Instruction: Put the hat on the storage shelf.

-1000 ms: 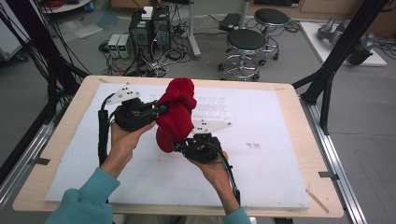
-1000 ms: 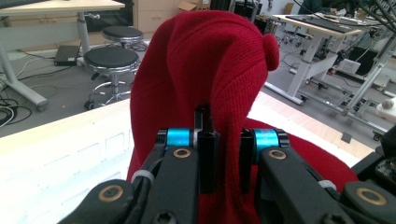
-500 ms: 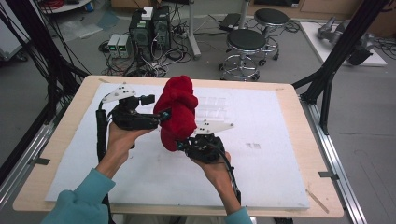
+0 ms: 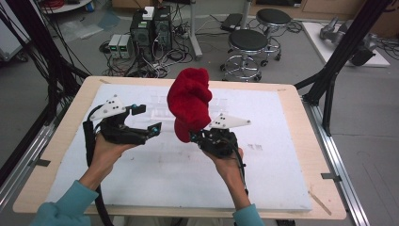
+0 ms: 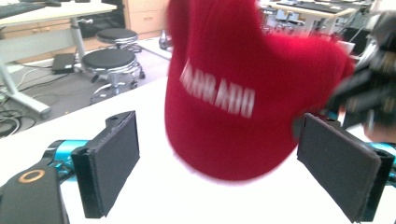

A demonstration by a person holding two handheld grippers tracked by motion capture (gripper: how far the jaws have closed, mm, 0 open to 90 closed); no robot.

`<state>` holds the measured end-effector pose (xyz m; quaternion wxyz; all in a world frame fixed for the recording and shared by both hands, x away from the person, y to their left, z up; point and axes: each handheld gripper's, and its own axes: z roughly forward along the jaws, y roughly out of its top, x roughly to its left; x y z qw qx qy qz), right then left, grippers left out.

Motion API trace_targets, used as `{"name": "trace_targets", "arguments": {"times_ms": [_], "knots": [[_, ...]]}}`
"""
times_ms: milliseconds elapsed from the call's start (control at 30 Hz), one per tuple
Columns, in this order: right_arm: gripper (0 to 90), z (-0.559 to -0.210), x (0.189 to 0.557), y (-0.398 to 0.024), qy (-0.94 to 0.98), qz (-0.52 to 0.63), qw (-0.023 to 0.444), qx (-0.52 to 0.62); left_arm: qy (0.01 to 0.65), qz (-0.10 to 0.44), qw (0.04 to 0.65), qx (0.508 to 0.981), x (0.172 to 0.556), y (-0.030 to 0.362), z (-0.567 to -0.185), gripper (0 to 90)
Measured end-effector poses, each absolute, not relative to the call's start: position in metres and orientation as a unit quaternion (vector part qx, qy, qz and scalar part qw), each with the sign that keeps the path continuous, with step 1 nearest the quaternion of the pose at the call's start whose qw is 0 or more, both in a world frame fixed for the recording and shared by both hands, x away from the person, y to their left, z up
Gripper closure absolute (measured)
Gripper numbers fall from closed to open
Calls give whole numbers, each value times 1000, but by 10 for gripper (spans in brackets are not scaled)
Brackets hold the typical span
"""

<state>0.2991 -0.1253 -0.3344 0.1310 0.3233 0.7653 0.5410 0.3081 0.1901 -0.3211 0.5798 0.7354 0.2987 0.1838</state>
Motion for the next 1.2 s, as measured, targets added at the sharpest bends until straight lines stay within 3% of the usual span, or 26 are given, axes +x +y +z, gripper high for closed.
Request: {"name": "trace_targets", "arguments": {"times_ms": [267,533,1200], "knots": [[858,-316,311,-144,750,536,185,340,308,188,575,735,297,228,-359,133],[858,-313,333,-153,753,513,209,355,331,186,571,728,288,261,-396,133],[858,-339,388,-144,756,486,208,386,348,190,577,714,276,285,-434,133]]}}
